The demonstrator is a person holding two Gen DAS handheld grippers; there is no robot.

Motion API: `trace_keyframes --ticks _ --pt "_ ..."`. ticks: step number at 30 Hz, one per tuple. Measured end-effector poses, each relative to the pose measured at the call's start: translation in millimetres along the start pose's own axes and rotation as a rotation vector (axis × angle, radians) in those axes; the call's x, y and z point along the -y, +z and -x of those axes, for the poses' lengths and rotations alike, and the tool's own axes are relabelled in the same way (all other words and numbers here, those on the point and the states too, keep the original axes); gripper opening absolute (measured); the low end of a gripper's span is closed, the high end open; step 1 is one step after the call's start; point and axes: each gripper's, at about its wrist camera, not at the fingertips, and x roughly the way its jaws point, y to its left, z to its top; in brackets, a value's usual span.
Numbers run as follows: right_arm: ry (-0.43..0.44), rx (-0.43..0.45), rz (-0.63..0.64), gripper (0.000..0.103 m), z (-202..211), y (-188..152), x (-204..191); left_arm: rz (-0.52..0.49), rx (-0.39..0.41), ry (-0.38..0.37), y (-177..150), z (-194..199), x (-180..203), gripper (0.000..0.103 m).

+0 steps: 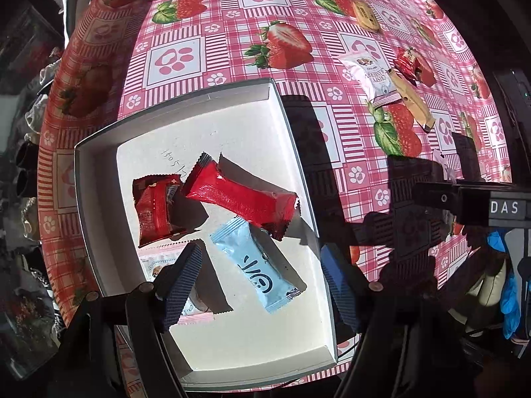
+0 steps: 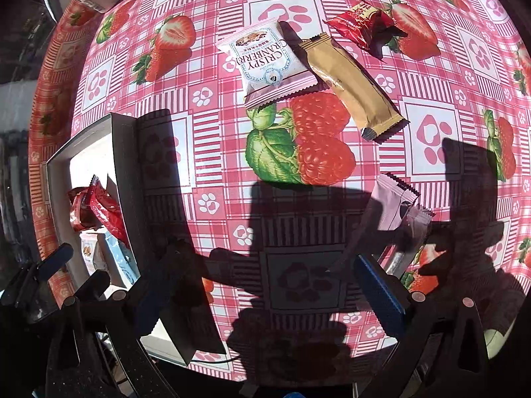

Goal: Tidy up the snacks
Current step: 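Move both tools back over the pink bar and the clear wrapper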

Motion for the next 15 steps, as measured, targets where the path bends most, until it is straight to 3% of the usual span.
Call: trace_keyframes --ticks 8,15 --pt "-0.085 -0.022 -0.237 0.103 -6 -16 113 -0.089 -0.016 -0.022 4 -2 43 0.078" --pt "-0.062 -0.065 -0.306 0.103 -19 -21 149 -0.128 -0.042 -0.014 4 -9 66 0.078"
